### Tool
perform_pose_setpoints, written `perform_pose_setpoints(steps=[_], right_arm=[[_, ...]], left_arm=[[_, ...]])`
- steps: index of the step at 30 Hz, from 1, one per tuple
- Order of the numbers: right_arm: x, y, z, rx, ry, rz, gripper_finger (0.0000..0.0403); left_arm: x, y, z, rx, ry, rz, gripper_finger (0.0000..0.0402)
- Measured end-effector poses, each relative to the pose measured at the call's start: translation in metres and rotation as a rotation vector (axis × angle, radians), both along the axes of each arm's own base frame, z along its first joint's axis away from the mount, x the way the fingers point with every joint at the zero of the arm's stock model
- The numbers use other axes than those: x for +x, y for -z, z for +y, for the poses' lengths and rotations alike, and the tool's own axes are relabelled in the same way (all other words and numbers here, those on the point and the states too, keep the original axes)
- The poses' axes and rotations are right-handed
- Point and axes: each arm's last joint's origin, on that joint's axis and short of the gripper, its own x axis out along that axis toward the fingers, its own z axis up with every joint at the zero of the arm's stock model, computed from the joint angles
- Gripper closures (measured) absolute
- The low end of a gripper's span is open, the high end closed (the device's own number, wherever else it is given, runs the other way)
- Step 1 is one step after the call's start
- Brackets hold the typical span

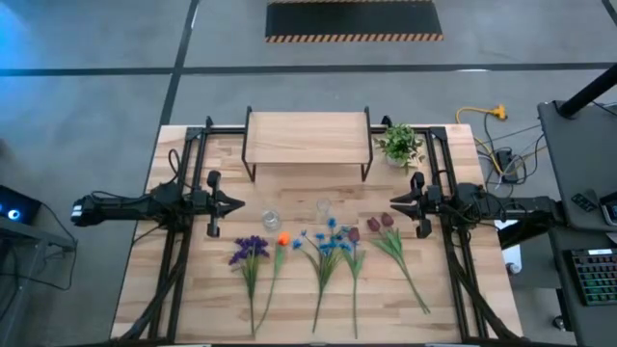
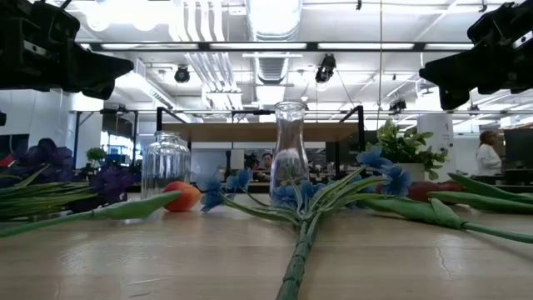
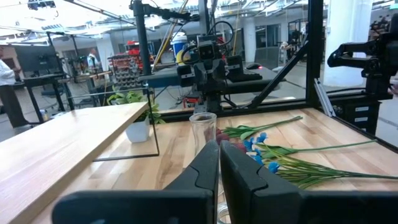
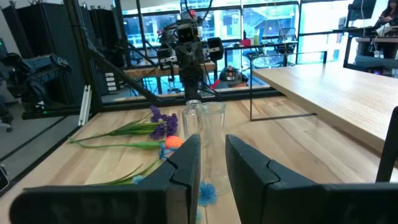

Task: Pick and place flowers into a vace then onto a shelf

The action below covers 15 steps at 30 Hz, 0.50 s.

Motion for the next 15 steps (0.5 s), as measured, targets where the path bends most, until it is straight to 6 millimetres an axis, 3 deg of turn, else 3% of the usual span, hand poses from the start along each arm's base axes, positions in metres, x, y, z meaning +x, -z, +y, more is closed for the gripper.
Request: perform_pose_setpoints(steps=[9,15], right_arm=[[0.000,-0.007,0.000,0.035,-0.004,-0.069,0.0335],[-0.003,-0.021,0.000,0.471,-0.054,-0.232,0.0335]], left_arm=[[0.000,0.000,0.000,0.000,-0.001,0.000,0.0402],[0.000,0.000,0.001,0.002,-0.022,0.000,0.0402]])
